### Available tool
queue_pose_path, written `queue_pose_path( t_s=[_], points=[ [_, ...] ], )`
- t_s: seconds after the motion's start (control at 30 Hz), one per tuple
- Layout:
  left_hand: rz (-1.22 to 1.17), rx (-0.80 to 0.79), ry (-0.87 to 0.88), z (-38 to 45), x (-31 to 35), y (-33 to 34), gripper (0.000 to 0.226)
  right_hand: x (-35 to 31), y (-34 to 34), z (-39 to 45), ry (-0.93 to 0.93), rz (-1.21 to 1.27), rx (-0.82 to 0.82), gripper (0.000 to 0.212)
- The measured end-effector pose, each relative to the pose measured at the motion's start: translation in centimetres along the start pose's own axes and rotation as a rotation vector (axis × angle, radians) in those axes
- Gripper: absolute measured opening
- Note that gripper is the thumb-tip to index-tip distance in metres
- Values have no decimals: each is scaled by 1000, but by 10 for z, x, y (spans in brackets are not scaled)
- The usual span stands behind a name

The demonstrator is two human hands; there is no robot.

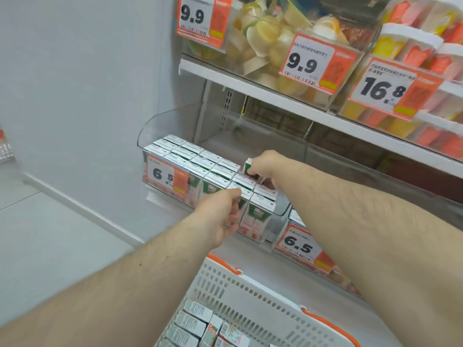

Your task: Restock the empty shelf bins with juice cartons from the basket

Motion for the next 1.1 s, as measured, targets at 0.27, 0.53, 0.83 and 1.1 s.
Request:
queue_pose_path(
  t_s=[0.27,0.53,0.83,1.1],
  points=[
    [5,-22,-23,9,-1,-4,16,9,4,11,144,371,28,12],
    [23,-13,5,5,3,0,15,5,6,0,132,173,-28,7],
    [312,-96,68,-17,-16,6,8,4,-11,-42,-446,-151,344,20],
    [889,-409,151,-55,-82,39,10,144,21,-167,-782,59,318,20]
  ],
)
Point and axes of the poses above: each hand's wrist, its own z-axis towards the middle knuckle, its own y-axis out of the palm, x = y × z, the point moved 2 cm from there along z, towards the middle knuckle, and after that the axes turned 13 degrees about z, right-handed, at the moved point
